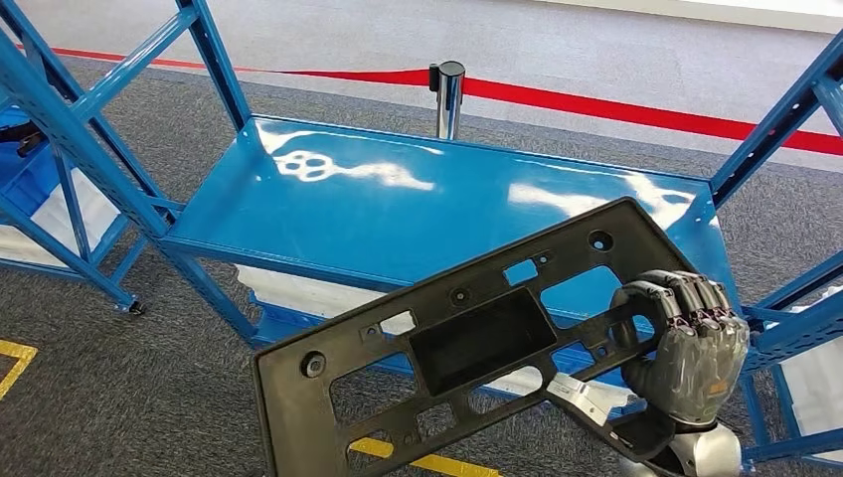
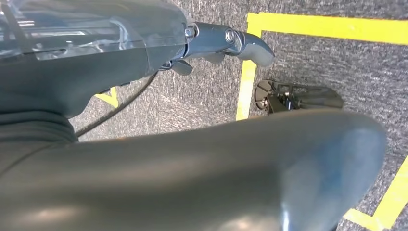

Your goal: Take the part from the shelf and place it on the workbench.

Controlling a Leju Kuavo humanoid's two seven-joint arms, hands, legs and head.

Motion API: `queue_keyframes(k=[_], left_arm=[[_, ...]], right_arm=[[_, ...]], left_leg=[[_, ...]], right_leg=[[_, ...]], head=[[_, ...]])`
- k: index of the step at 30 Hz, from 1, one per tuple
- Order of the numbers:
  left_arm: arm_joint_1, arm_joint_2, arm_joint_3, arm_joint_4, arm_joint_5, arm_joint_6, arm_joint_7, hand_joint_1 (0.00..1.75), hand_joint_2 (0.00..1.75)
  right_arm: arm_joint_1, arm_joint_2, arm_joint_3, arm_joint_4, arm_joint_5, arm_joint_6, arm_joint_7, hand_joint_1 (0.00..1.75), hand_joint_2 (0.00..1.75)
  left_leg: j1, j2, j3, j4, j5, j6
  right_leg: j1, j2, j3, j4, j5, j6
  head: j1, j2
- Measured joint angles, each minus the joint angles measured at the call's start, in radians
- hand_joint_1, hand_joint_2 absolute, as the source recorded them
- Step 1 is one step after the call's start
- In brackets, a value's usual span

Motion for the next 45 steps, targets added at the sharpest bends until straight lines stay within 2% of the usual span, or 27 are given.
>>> queue_keyframes(k=[19,21,23,25,27,33,39,43,45], left_arm=[[0.000,0.000,0.005,0.000,-0.011,0.001,0.002,0.00,0.00],[0.000,0.000,0.006,0.000,-0.012,0.002,0.002,0.00,0.00],[0.000,0.000,0.008,0.000,-0.012,0.003,0.001,0.00,0.00],[0.000,0.000,0.012,0.000,-0.012,0.004,0.000,0.00,0.00],[0.000,0.000,0.015,0.000,-0.012,0.005,-0.002,0.00,0.00],[0.000,0.000,0.029,0.000,-0.006,0.011,-0.004,0.00,0.00],[0.000,0.000,0.030,0.000,-0.008,0.009,-0.020,0.00,0.00],[0.000,0.000,0.031,0.000,-0.008,0.001,-0.033,0.00,1.75],[0.000,0.000,0.034,0.000,-0.007,-0.001,-0.035,0.00,1.75]], right_arm=[[0.050,0.008,-0.041,-0.046,-0.082,0.000,-0.058,1.26,1.75],[0.055,0.013,-0.046,-0.050,-0.142,0.000,-0.081,1.15,1.75],[0.059,0.017,-0.049,-0.056,-0.276,0.000,-0.109,1.03,1.75],[0.061,0.017,-0.048,-0.062,-0.434,0.002,-0.135,1.02,1.75],[0.065,0.014,-0.048,-0.069,-0.532,0.003,-0.159,1.05,1.75],[0.097,0.009,-0.048,-0.100,-0.635,0.005,-0.218,1.13,1.75],[0.119,0.006,-0.049,-0.126,-0.662,0.009,-0.245,1.16,1.75],[0.126,0.005,-0.051,-0.131,-0.665,0.012,-0.253,1.12,1.75],[0.128,0.005,-0.051,-0.132,-0.665,0.012,-0.255,1.11,1.75]], left_leg=[[0.000,0.000,0.000,0.000,0.000,0.000],[0.000,0.000,0.000,0.000,0.000,0.000],[0.000,0.000,0.000,0.000,0.000,0.000],[0.000,0.000,0.000,0.000,0.000,0.000],[0.000,0.000,0.000,0.000,0.000,0.000],[0.000,0.000,0.000,0.000,0.000,0.000],[0.000,0.000,0.000,0.000,0.000,0.000],[0.000,0.000,0.000,0.000,0.000,0.000],[0.000,0.000,0.000,0.000,0.000,0.000]], right_leg=[[0.000,0.000,0.000,0.000,0.000,0.000],[0.000,0.000,0.000,0.000,0.000,0.000],[0.000,0.000,0.000,0.000,0.000,0.000],[0.000,0.000,0.000,0.000,0.000,0.000],[0.000,0.000,0.000,0.000,0.000,0.000],[0.000,0.000,0.000,0.000,0.000,0.000],[0.000,0.000,0.000,0.000,0.000,0.000],[0.000,0.000,0.000,0.000,0.000,0.000],[0.000,0.000,0.000,0.000,0.000,0.000]], head=[[0.000,0.000],[0.000,0.000],[0.000,0.000],[0.000,0.000],[0.000,0.000],[0.000,0.000],[0.000,0.000],[0.000,0.000],[0.000,0.000]])
